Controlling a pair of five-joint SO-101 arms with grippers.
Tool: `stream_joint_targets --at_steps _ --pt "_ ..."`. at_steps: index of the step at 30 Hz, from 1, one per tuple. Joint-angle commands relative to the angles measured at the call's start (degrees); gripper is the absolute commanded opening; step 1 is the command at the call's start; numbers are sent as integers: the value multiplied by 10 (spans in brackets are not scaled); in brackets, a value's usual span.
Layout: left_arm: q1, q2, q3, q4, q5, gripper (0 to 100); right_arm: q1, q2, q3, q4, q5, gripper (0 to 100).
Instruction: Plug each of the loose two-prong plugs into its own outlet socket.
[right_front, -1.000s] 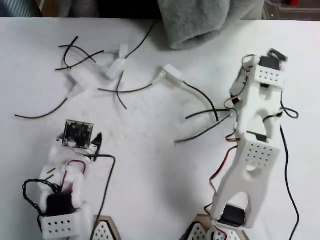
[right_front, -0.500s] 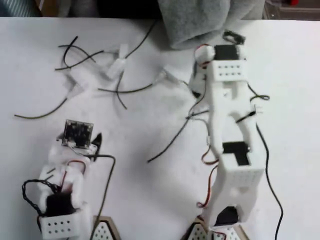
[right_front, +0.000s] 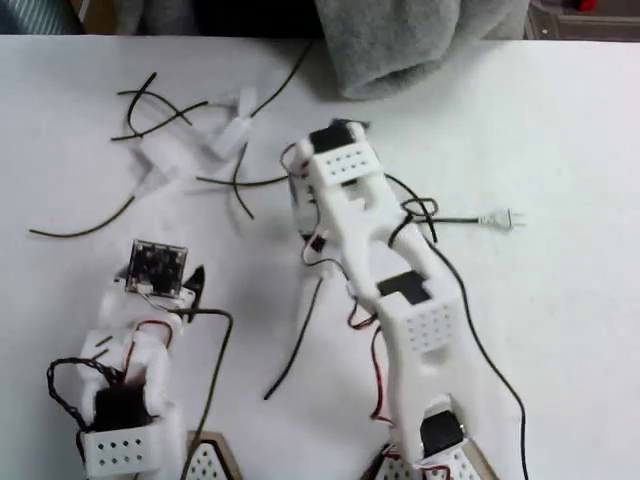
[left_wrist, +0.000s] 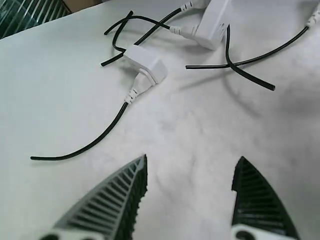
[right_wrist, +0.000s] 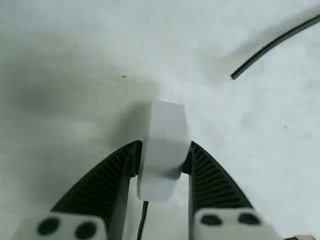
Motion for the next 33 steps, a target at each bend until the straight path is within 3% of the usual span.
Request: stream_joint_targets --at_steps 1,8,16,21,28,33 --pt "0 -5 -2 -13 3 271 -15 8 -51 7 -5 104" --pt "1 -5 -2 -12 3 271 -44 5 -53 -6 -5 270" --pt "1 -5 -2 -11 3 271 -95 5 -60 -71 -5 272" --pt "1 -5 -2 -11 3 271 -124 6 -152 -63 0 274" --pt "1 -5 -2 -11 3 271 -82 10 -316 3 4 275" --pt "1 -5 3 -11 3 271 -26 -14 -378 9 120 275"
